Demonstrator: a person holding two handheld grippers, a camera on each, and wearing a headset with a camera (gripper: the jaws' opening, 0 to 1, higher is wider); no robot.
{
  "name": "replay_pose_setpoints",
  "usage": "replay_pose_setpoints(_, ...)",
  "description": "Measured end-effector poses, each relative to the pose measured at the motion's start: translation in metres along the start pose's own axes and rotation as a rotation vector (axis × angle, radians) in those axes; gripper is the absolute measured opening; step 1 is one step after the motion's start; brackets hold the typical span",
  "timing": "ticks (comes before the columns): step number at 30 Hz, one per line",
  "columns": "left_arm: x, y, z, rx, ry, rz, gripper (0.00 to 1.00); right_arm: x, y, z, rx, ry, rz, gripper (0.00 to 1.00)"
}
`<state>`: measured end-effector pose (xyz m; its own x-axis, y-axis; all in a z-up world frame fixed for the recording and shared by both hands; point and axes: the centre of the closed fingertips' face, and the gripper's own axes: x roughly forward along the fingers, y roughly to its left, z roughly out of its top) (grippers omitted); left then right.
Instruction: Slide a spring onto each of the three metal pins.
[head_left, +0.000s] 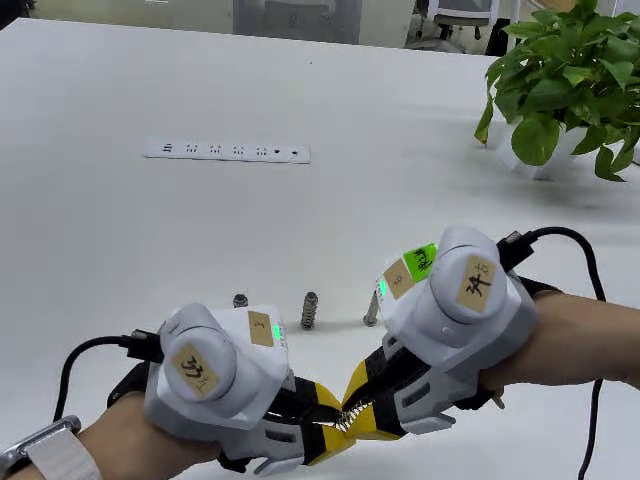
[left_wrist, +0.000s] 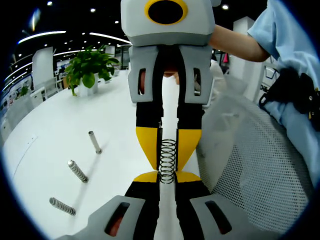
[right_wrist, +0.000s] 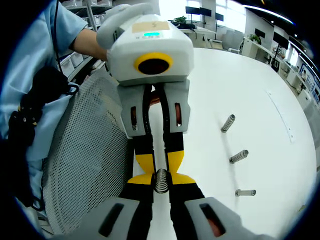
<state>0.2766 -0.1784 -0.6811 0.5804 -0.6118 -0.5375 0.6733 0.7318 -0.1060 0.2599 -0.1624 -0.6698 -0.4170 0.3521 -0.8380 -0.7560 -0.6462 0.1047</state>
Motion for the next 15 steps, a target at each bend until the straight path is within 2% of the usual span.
replay_pose_setpoints(12, -0.0036, 0.0052, -0.0014, -0.043, -0.021, 0.035, 0.11, 0.0002, -0.0038, 0.0045, -0.016, -0.002, 0.000, 0.12)
replay_pose_setpoints(15, -0.0056, 0.0102, -0.0076, -0.061, -0.022, 0.060, 0.15, -0.0028, -0.0084, 0.0090, -0.009, -0.035, -0.007, 0.12)
